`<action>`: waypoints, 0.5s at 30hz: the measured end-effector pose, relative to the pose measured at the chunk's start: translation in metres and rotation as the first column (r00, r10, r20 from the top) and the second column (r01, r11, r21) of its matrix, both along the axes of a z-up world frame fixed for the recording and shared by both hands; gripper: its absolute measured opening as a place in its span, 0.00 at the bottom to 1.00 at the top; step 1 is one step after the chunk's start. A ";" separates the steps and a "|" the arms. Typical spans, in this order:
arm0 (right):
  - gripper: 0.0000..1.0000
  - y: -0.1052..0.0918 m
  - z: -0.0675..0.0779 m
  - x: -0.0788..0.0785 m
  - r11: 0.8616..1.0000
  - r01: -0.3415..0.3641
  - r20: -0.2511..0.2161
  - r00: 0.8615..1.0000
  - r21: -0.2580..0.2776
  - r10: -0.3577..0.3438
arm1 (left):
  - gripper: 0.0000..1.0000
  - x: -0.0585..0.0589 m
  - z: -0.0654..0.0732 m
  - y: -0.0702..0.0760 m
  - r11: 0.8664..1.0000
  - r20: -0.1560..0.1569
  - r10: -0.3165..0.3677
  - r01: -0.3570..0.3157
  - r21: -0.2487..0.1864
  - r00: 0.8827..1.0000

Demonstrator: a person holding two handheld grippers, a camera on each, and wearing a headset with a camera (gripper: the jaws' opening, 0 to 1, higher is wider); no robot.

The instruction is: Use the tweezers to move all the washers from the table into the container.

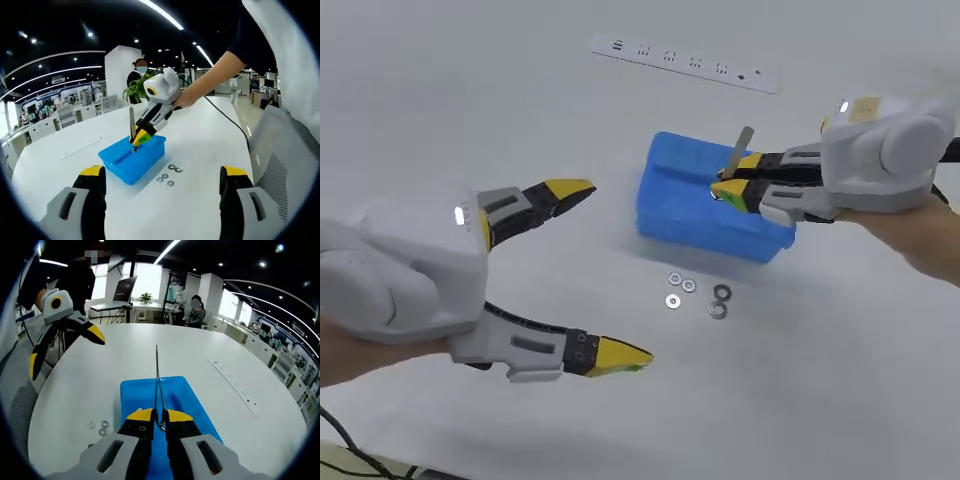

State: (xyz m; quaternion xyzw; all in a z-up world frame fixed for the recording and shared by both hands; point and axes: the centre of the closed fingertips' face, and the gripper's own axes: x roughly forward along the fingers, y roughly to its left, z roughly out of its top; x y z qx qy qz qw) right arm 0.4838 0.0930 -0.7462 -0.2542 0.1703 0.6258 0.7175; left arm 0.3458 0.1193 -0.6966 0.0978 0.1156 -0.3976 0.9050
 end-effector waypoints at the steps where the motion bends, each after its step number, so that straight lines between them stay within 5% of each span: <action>1: 0.09 0.003 -0.005 0.002 1.000 0.000 -0.008 1.000 -0.001 0.000 | 1.00 0.001 0.000 0.002 1.000 -0.005 0.001 -0.001 -0.010 1.000; 15: 0.10 0.008 -0.023 -0.004 1.000 -0.028 -0.044 0.999 -0.013 0.027 | 1.00 0.005 -0.006 0.005 1.000 -0.043 -0.017 0.017 0.005 0.999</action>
